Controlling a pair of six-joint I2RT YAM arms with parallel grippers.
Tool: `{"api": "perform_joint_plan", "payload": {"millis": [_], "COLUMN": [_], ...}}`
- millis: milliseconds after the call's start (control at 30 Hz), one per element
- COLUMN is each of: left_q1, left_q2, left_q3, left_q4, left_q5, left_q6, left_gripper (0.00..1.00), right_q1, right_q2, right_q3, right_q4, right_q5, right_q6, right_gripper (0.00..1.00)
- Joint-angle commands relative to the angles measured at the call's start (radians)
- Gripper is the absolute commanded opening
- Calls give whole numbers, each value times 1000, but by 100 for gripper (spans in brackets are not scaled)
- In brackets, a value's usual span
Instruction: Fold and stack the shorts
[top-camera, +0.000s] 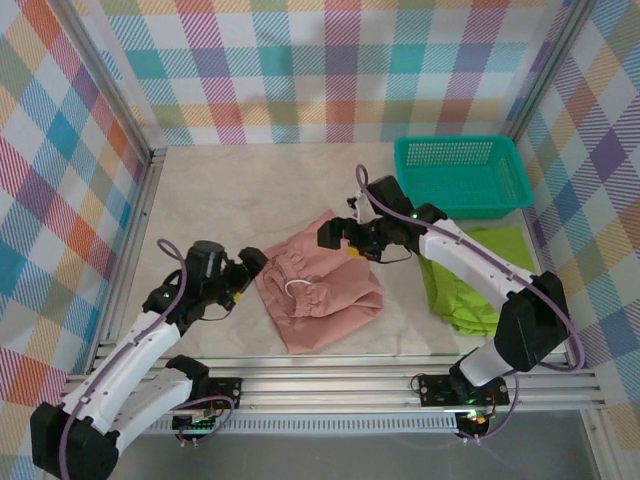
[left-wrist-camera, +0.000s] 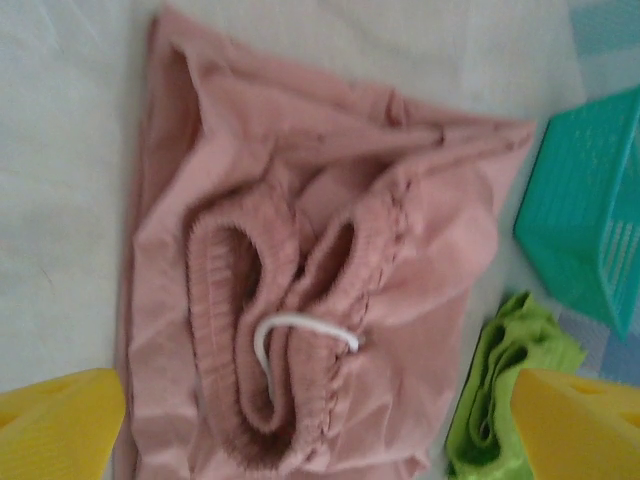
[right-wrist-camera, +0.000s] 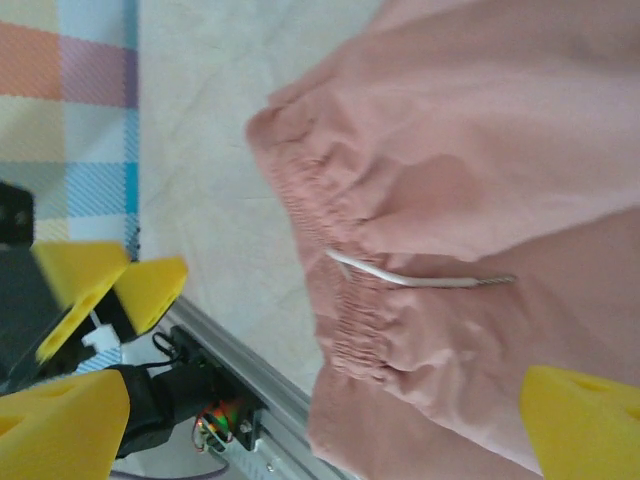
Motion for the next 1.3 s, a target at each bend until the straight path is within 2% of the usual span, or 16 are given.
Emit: {"api": "perform_joint_plan", "payload": {"millis": [0,200,533,867,1067,1267], "left_q1": [-79,-134,-146,-148,-151,-159], "left_q2": [51,221,450,565,628,632], "left_q3": [-5,-1,53,100,97,80], "left_q4": [7,174,279,344,374,430], "left_q5": [-55,-60,-63,-56,-54,-63], "left_q6": [-64,-48,-12,10,13,-11], "left_gripper": [96,88,84,77,73,60], "right_q1": [-21,-25,-36,-40,-40,-38], "right_q2": [-54,-39,-66,-62,0,93], "right_q3": [-55,-91,-141,-184,-214,-237], "right_q4": [93,108,115,145,242,314], "right_q5": [17,13,19,10,-54,-102], "right_q6": [54,61,48,59,115,165], "right_gripper": [100,100,99,99,99,100]}}
